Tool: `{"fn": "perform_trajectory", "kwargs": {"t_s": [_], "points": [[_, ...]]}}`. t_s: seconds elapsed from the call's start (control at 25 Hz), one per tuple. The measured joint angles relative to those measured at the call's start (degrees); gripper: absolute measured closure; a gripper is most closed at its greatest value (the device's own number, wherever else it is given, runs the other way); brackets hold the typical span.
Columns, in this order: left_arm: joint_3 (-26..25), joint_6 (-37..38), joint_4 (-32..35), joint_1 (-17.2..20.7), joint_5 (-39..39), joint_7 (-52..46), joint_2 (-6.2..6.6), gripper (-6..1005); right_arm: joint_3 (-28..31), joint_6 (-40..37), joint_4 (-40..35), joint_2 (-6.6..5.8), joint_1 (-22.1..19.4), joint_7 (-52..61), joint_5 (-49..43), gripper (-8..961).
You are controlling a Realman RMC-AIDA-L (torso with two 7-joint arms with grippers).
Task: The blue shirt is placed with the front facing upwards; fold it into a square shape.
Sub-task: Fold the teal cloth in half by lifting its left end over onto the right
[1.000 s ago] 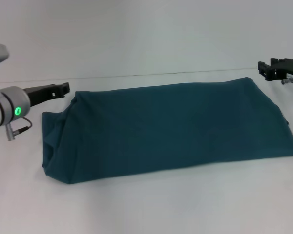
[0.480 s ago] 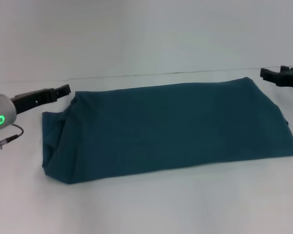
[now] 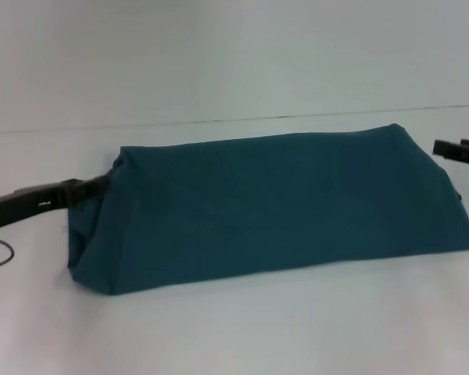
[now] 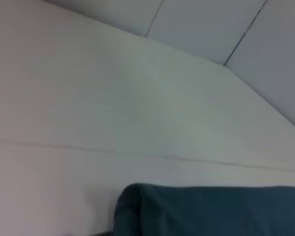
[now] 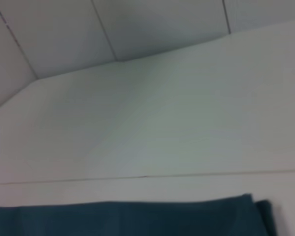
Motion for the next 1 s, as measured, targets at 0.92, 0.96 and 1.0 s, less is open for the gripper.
{"fn": "perform_trajectory", "kwargs": {"t_s": [0.92, 0.96, 1.0], "points": [[0.75, 9.85, 5.87, 4.04, 12.07, 0.69, 0.35, 273, 0.59, -15.29, -1.2, -4.9, -3.49, 14.33, -6.46, 278], [0.81, 10.4, 5.99, 4.07, 12.4, 0.67, 0.35, 273, 0.59, -15.26, -1.21, -4.91, -3.54, 14.34, -6.58, 278], [0.87, 10.97, 6.02, 4.06, 12.79, 0.66, 0.35, 272, 0.59, -15.21, -1.22, -4.91, -3.62, 14.36, -6.8, 278]]}}
